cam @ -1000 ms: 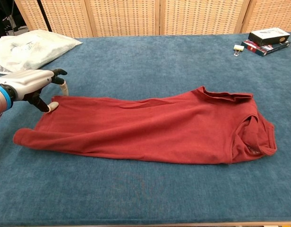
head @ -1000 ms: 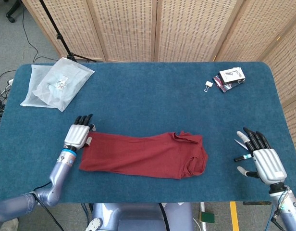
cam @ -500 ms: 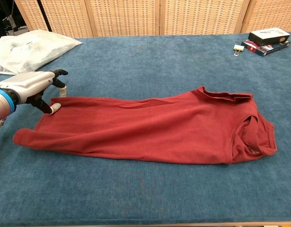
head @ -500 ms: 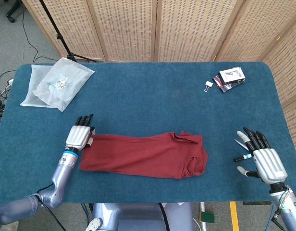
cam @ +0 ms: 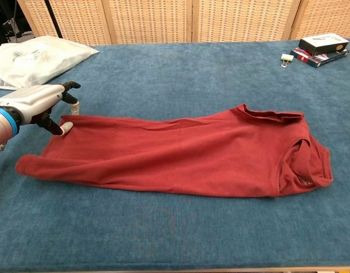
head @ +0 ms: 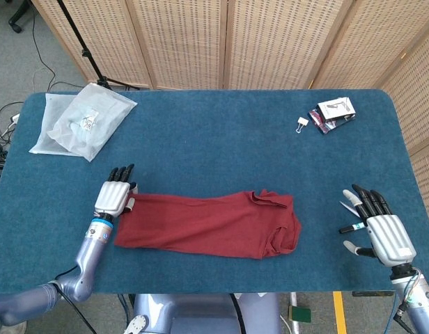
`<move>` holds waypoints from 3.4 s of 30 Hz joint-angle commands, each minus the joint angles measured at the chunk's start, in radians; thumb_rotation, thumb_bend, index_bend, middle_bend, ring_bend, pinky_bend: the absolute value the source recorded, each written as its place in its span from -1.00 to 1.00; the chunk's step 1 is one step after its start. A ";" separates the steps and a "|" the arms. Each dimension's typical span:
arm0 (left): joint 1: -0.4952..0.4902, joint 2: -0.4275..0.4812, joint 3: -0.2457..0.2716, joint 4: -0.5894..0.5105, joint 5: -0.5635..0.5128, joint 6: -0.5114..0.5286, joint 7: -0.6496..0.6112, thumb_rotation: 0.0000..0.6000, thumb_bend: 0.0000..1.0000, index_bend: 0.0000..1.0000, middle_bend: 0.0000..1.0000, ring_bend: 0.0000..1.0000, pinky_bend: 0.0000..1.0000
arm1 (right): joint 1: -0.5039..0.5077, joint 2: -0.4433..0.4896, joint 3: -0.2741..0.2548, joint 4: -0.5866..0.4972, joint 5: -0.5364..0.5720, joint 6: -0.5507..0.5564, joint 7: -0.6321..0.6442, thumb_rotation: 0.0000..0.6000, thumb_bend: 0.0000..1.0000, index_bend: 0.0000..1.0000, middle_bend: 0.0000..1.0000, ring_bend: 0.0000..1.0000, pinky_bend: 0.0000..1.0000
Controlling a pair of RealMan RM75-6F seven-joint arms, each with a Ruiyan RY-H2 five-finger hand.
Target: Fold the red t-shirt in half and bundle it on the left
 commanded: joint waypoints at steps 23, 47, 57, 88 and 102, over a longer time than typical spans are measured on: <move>0.010 0.095 -0.033 -0.024 -0.064 0.004 0.101 1.00 0.13 0.71 -1.00 -1.00 -1.00 | -0.003 0.002 0.004 -0.002 -0.003 -0.005 -0.001 1.00 -1.00 -1.00 -1.00 -1.00 -1.00; -0.013 0.287 -0.095 0.359 -0.242 -0.241 0.051 1.00 0.16 0.71 -1.00 -1.00 -1.00 | -0.005 -0.004 0.008 -0.005 -0.005 -0.005 -0.027 1.00 -1.00 -1.00 -1.00 -1.00 -1.00; -0.033 0.272 -0.111 0.532 -0.264 -0.338 0.020 1.00 0.17 0.72 -1.00 -1.00 -1.00 | -0.009 -0.016 0.014 0.005 -0.004 0.007 -0.051 1.00 -1.00 -1.00 -1.00 -1.00 -1.00; -0.002 0.413 -0.119 -0.121 -0.041 -0.097 -0.121 1.00 0.17 0.72 -1.00 -1.00 -1.00 | -0.020 -0.020 0.018 0.016 -0.028 0.042 -0.049 1.00 -1.00 -1.00 -1.00 -1.00 -1.00; -0.094 0.228 -0.106 -0.115 -0.017 -0.020 0.009 1.00 0.16 0.72 -1.00 -1.00 -1.00 | -0.022 -0.006 0.022 0.017 -0.027 0.048 -0.013 1.00 -1.00 -1.00 -1.00 -1.00 -1.00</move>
